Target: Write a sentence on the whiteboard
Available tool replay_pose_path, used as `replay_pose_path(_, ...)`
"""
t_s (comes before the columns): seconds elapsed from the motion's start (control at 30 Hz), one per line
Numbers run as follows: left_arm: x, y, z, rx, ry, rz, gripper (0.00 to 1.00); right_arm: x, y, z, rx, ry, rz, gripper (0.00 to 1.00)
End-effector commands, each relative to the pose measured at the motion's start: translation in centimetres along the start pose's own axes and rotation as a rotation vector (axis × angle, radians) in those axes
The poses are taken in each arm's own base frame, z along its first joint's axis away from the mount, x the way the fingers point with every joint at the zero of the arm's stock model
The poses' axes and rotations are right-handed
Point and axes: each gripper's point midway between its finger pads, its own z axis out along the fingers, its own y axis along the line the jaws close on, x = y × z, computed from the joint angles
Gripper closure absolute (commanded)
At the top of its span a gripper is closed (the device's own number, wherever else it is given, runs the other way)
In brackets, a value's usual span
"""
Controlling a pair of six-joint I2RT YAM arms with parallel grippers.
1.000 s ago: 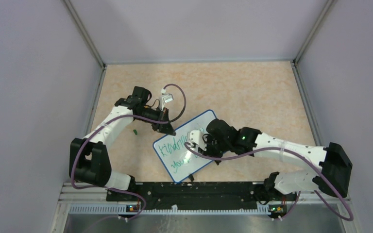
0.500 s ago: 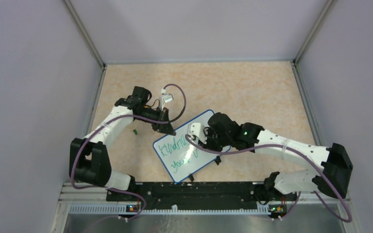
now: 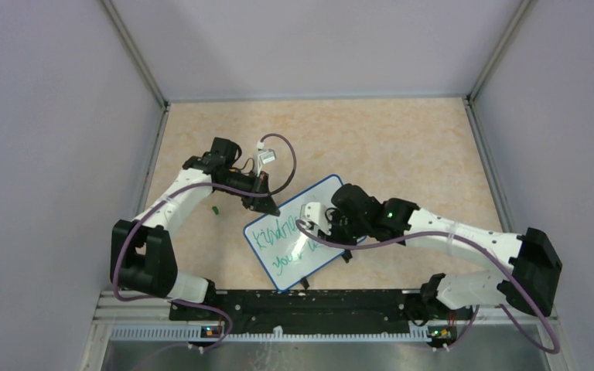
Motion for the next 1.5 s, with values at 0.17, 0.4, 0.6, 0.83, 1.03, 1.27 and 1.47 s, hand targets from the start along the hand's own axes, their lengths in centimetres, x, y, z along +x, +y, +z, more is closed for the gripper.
replay_pose_path(0.17,2.4,2.2,1.0,-0.085,0.086,-0.022,1.00,0.9,-0.6,-0.4,0.032,0.022,-0.015,1.00)
replay_pose_path(0.4,2.4,2.2,1.0,-0.086,0.086,-0.019,1.00,-1.1,-2.7,-1.6,0.101,-0.015,-0.021,1.00)
replay_pose_path(0.6,2.4,2.2,0.9,-0.088,0.085,-0.018,1.00,-2.4,-2.8,-2.3,0.092,-0.046,-0.014,1.00)
replay_pose_path(0.83,2.5,2.3,1.0,-0.086,0.088,-0.022,1.00,-1.2,-1.7,-3.2,0.069,-0.029,0.003,1.00)
replay_pose_path(1.03,2.5,2.2,1.0,-0.087,0.087,-0.021,1.00,-0.1,-2.4,-2.7,0.090,-0.017,0.033,1.00)
replay_pose_path(1.27,2.4,2.2,0.9,-0.089,0.085,-0.018,1.00,-0.3,-3.0,-2.4,0.106,-0.017,0.034,1.00)
replay_pose_path(1.47,2.4,2.2,1.0,-0.088,0.085,-0.019,1.00,-0.6,-3.3,-2.1,0.110,-0.024,0.034,1.00)
